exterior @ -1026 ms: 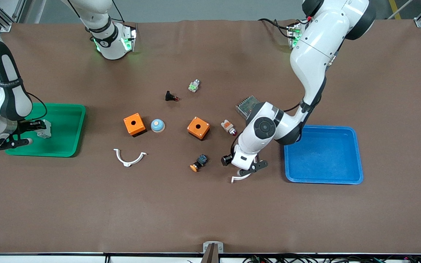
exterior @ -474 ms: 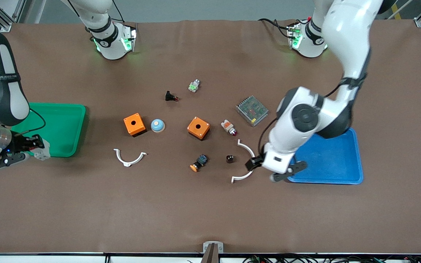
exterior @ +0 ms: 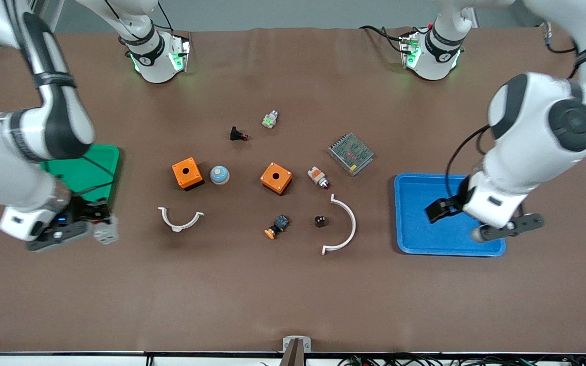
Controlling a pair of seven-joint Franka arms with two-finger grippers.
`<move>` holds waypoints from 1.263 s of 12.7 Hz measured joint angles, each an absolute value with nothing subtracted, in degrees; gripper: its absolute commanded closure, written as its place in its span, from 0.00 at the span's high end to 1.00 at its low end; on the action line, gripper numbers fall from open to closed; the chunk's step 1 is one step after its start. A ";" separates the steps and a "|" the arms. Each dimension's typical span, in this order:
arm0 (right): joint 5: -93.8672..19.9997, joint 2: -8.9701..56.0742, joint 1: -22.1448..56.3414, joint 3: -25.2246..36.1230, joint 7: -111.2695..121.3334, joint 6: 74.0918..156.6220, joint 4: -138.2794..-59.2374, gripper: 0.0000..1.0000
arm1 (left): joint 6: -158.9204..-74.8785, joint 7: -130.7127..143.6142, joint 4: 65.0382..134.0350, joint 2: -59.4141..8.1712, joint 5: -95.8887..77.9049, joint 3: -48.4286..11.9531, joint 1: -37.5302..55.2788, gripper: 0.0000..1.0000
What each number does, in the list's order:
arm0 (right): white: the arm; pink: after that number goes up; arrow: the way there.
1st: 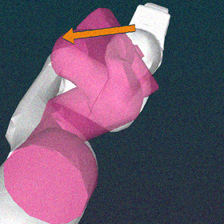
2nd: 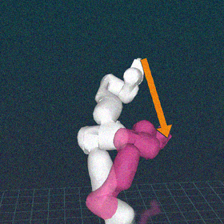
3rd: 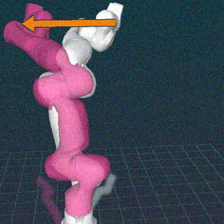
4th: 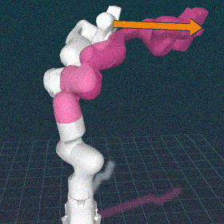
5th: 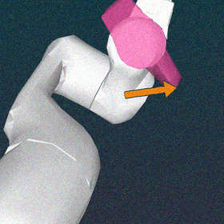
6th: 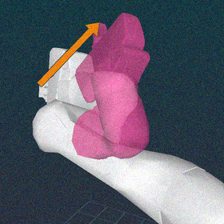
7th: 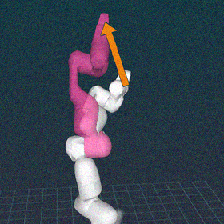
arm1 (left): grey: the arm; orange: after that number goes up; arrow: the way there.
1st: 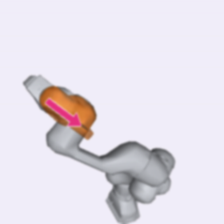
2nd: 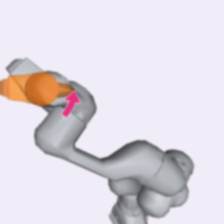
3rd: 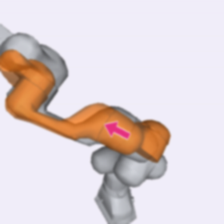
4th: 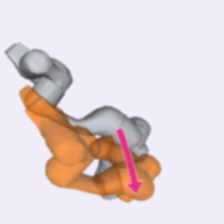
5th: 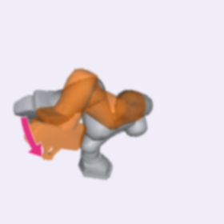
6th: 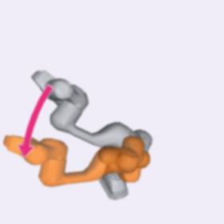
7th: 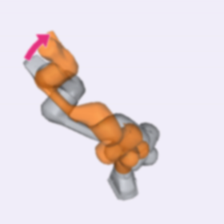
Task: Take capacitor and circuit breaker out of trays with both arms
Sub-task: 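Lift the breaker with the right gripper while the left gripper releases capacitor, then lower the breaker onto the table beside the orange box with the right gripper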
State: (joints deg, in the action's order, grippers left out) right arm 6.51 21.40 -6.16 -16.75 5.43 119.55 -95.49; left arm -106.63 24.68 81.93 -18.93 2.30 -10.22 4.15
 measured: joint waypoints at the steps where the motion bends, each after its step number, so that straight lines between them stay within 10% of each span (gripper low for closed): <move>1: 6.51 21.63 -1.89 -16.77 -2.04 120.57 -95.51 0.15 | -104.61 22.93 82.01 -17.22 2.30 -10.22 2.92 1.00; 16: 6.40 36.42 11.51 -15.77 -38.07 124.46 -94.37 0.14 | -90.15 10.77 85.02 -2.95 2.29 -8.35 -2.47 1.00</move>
State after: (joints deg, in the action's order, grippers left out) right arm 6.40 36.42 11.51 -15.77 -38.07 124.46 -94.37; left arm -90.15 10.77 85.02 -2.95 2.29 -8.35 -2.47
